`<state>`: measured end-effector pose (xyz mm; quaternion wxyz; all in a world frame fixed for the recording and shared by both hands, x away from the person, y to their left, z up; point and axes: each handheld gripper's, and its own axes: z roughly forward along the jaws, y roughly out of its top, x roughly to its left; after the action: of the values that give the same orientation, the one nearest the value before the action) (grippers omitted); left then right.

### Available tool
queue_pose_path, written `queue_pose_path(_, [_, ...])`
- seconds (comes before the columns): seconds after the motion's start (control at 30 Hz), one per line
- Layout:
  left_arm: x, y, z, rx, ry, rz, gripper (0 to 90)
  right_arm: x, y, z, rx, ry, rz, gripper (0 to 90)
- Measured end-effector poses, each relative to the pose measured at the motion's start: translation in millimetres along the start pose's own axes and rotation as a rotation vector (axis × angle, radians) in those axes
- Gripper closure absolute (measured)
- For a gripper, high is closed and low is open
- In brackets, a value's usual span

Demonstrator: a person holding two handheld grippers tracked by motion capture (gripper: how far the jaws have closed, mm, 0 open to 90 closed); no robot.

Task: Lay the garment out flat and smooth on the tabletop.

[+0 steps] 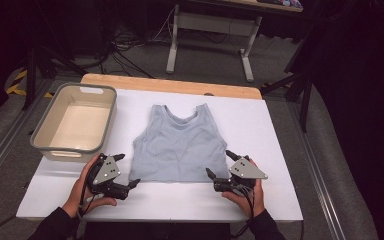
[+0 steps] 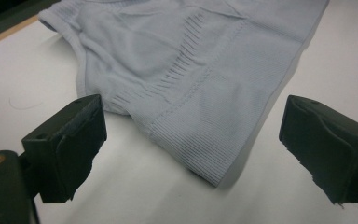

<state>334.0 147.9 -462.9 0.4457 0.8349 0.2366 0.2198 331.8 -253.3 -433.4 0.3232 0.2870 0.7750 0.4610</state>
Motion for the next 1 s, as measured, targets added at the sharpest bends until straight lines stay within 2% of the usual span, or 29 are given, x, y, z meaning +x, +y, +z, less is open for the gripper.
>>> queue_pose_path(0.03, [0.4, 0.1, 2.1, 0.015, 0.013, -0.007, 9.7, -0.3, 1.7, 0.9, -0.002, 0.015, 0.012, 14.7])
queue_pose_path(0.07, [1.2, 0.0, 3.4, 0.020, 0.007, -0.020, 10.5, 0.3, 7.0, 4.1, 0.006, 0.030, 0.009, 18.5])
queue_pose_path(0.17, [5.3, 0.2, 8.9, 0.043, -0.001, -0.069, 11.6, 0.9, 12.2, 7.9, 0.001, 0.042, 0.010, 21.0])
queue_pose_path(0.3, [8.9, 1.1, 15.4, 0.071, -0.025, -0.108, 13.1, 4.0, 23.0, 18.6, -0.002, 0.058, 0.011, 23.3])
queue_pose_path(0.33, [9.3, 1.3, 17.1, 0.075, -0.028, -0.119, 15.3, 8.5, 31.1, 26.7, 0.005, 0.068, 0.000, 24.0])
queue_pose_path(0.4, [10.4, 2.3, 20.3, 0.092, -0.026, -0.137, 15.5, 10.7, 35.1, 30.7, 0.002, 0.083, -0.006, 24.2])
queue_pose_path(0.43, [11.5, 3.8, 23.4, 0.107, -0.022, -0.151, 16.5, 15.3, 44.4, 40.9, 0.014, 0.100, -0.012, 26.9])
queue_pose_path(0.5, [11.9, 4.4, 24.9, 0.113, -0.018, -0.161, 21.5, 16.9, 47.8, 45.0, 0.012, 0.110, -0.012, 27.0])
queue_pose_path(0.53, [12.1, 5.2, 26.1, 0.116, -0.019, -0.166, 22.1, 21.0, 58.6, 58.0, 0.020, 0.144, -0.006, 27.6])
queue_pose_path(0.63, [12.7, 5.8, 28.5, 0.133, -0.032, -0.188, 22.6, 25.2, 70.3, 74.6, 0.009, 0.177, 0.009, 27.0])
queue_pose_path(0.67, [13.5, 6.0, 29.0, 0.136, -0.036, -0.191, 22.5, 26.3, 74.6, 81.7, 0.016, 0.203, 0.017, 26.3])
queue_pose_path(0.73, [14.2, 6.3, 29.8, 0.141, -0.032, -0.191, 22.9, 29.9, 83.0, 95.9, 0.028, 0.214, 0.005, 26.1])
queue_pose_path(0.77, [14.9, 6.9, 32.5, 0.163, -0.035, -0.198, 24.0, 30.8, 87.0, 103.0, 0.030, 0.232, 0.003, 25.9])
queue_pose_path(0.87, [15.1, 8.1, 36.4, 0.202, -0.060, -0.187, 24.1, 31.0, 98.0, 125.1, 0.057, 0.238, 0.018, 26.9])
queue_pose_path(0.9, [15.1, 8.1, 36.4, 0.202, -0.060, -0.187, 23.9, 31.0, 98.0, 125.1, 0.057, 0.238, 0.018, 26.9])
queue_pose_path(0.97, [16.0, 8.2, 37.2, 0.210, -0.067, -0.198, 23.6, 30.2, 105.0, 141.8, 0.100, 0.226, 0.006, 32.7])
queue_pose_path(1.0, [16.7, 8.0, 37.4, 0.209, -0.077, -0.201, 27.1, 27.8, 109.6, 155.6, 0.119, 0.208, -0.002, 37.7])
